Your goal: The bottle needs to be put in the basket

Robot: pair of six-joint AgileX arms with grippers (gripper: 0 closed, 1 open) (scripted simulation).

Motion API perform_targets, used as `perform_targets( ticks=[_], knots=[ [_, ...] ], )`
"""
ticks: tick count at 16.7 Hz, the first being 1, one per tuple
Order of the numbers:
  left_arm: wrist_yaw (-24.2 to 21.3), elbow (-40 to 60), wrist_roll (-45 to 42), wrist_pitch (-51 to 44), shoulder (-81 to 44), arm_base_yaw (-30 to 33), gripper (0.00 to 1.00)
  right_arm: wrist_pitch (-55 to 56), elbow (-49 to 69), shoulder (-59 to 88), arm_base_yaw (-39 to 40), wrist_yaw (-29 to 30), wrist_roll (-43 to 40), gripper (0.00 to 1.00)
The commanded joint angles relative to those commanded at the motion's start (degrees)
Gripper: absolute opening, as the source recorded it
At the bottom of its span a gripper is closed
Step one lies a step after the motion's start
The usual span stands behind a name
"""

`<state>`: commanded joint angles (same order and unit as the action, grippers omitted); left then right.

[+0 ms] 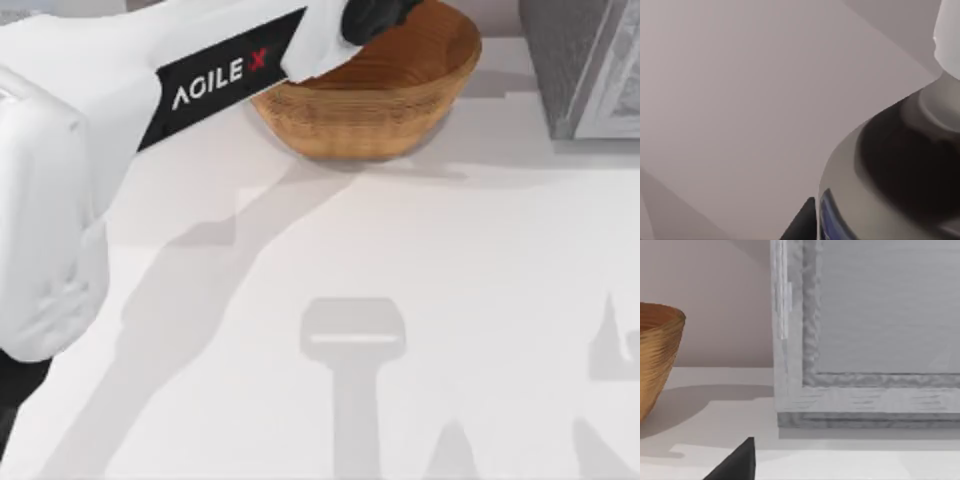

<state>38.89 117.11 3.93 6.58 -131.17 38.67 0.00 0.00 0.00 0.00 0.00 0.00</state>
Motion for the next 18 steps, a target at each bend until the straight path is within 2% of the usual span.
perform_targets(
  ticks=[5, 18],
  knots=[
    [-0.65, 0.71, -0.05, 0.73, -0.84, -0.59, 0.00, 0.00, 0.00, 0.00, 0.00, 0.00, 0.00, 1.00],
    [-0.65, 0.71, -0.05, 0.73, -0.84, -0.59, 0.98, 0.00, 0.00, 0.00, 0.00, 0.00, 0.00, 1.00]
  ],
)
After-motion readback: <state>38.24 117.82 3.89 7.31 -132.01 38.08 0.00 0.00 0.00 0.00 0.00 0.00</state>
